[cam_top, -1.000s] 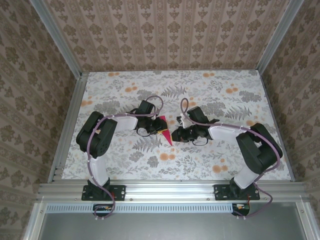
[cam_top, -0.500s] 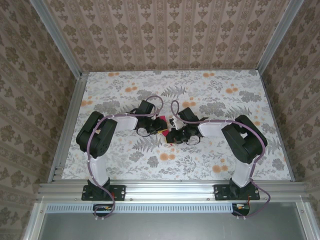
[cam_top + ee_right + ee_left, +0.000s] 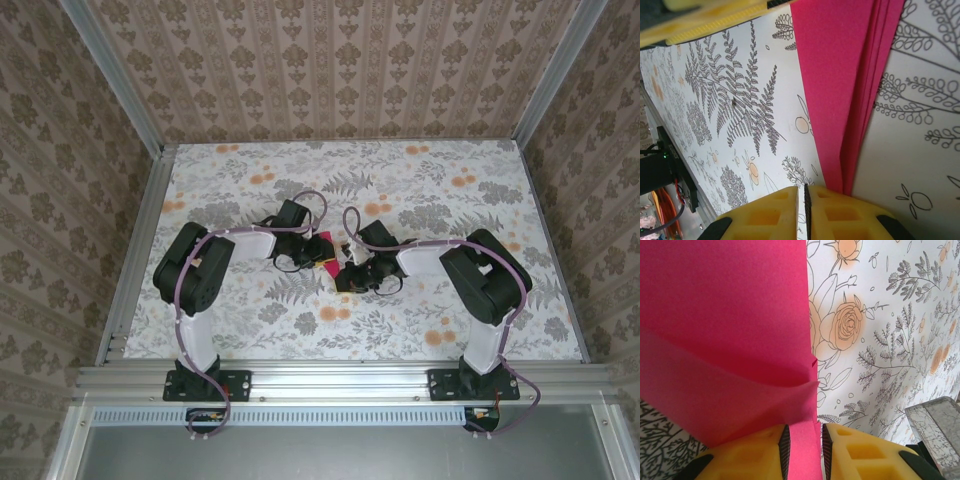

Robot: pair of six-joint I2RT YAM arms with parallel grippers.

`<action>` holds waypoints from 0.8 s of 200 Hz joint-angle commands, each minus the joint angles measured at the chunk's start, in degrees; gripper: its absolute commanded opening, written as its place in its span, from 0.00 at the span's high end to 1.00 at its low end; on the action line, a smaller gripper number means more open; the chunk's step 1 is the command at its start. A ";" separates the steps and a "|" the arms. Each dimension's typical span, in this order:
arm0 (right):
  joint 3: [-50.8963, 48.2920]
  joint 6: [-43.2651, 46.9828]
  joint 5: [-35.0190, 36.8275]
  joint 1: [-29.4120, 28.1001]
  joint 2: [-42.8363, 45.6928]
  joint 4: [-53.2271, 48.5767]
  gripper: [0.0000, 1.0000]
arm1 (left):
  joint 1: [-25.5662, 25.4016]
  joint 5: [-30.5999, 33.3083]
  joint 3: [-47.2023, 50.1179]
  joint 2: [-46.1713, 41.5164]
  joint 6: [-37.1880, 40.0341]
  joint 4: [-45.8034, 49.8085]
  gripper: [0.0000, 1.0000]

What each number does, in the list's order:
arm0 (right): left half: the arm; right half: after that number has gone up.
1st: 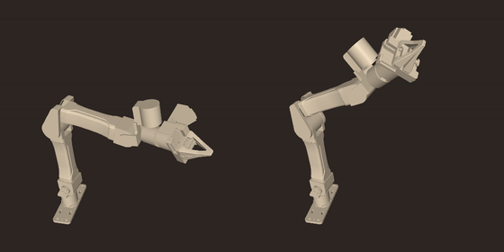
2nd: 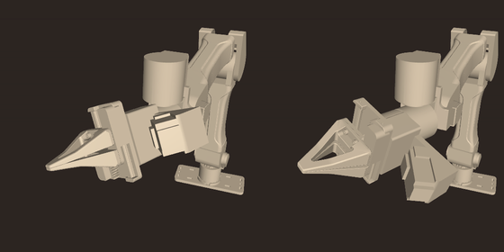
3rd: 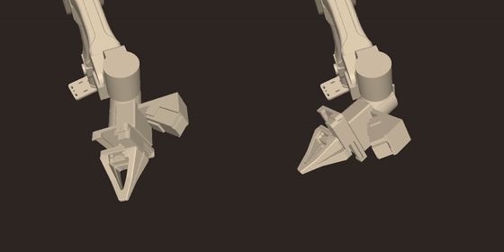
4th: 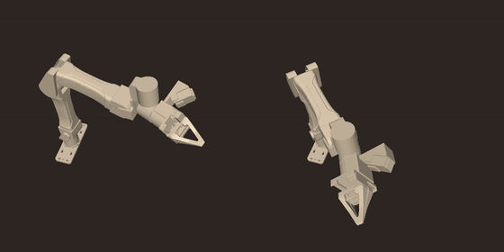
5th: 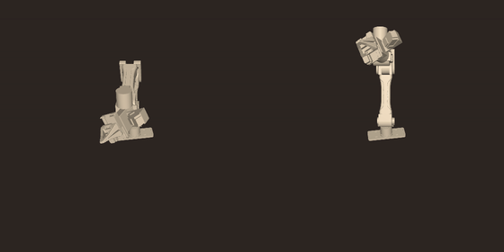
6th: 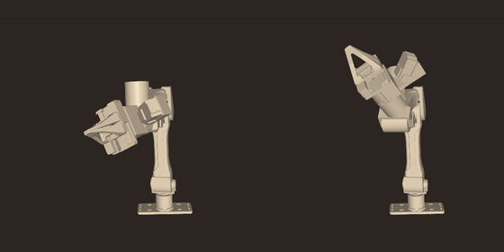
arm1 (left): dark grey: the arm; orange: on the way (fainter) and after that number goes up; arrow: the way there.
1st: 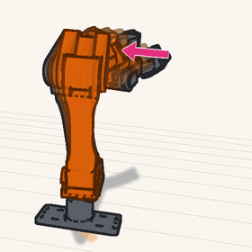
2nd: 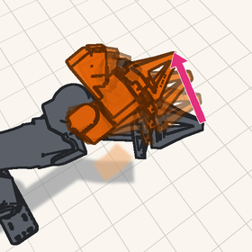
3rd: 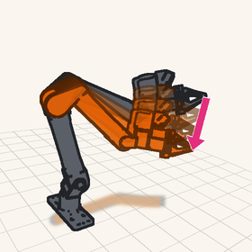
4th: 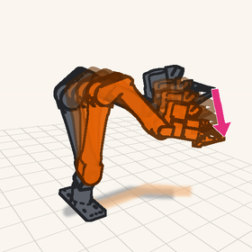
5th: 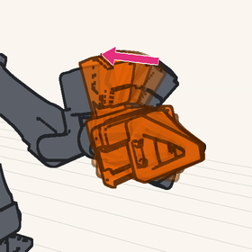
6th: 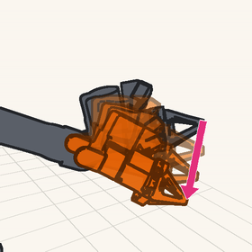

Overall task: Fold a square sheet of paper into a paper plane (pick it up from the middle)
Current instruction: Fold the wing for the fifth time at the center of the table.

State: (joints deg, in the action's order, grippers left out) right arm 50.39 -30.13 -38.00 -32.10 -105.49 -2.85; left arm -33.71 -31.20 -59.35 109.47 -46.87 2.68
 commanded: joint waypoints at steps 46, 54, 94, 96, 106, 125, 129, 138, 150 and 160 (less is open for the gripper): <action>2.23 -0.98 -1.46 0.32 6.37 -2.62 0.83 | 0.58 1.23 -0.85 1.71 1.87 2.51 0.73; 2.91 -0.73 -1.08 0.26 5.55 -2.90 0.83 | 0.58 1.19 -0.99 1.76 1.88 2.51 0.73; 5.53 0.26 0.40 0.28 0.49 -3.68 0.84 | 0.58 0.88 -1.16 1.71 1.95 2.51 0.73; 5.67 0.32 0.50 0.28 0.29 -3.66 0.84 | 0.58 0.84 -1.15 1.71 1.96 2.46 0.73; 6.15 0.52 0.78 0.28 -0.50 -3.93 0.84 | 0.55 0.71 -1.14 1.71 1.96 2.42 0.73; 6.85 1.36 2.05 0.28 -1.77 -5.00 0.84 | 0.49 0.64 -1.12 1.72 2.06 2.47 0.73; 6.83 1.46 2.39 0.28 -2.22 -5.33 0.84 | 0.47 0.63 -1.18 1.71 2.03 2.43 0.73; 6.91 1.77 3.10 0.28 -2.96 -5.98 0.85 | 0.49 0.54 -1.12 1.62 2.05 2.42 0.73; 6.67 1.91 3.84 0.28 -3.80 -6.46 0.85 | 0.49 0.36 -1.27 1.46 2.26 2.32 0.73; 6.03 1.91 4.23 0.35 -4.28 -6.66 0.86 | 0.54 0.13 -1.33 1.36 2.39 2.37 0.73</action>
State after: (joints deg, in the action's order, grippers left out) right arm 56.10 -29.61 -36.32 -32.03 -107.98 -6.44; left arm -33.67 -31.59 -59.57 109.56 -46.44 3.01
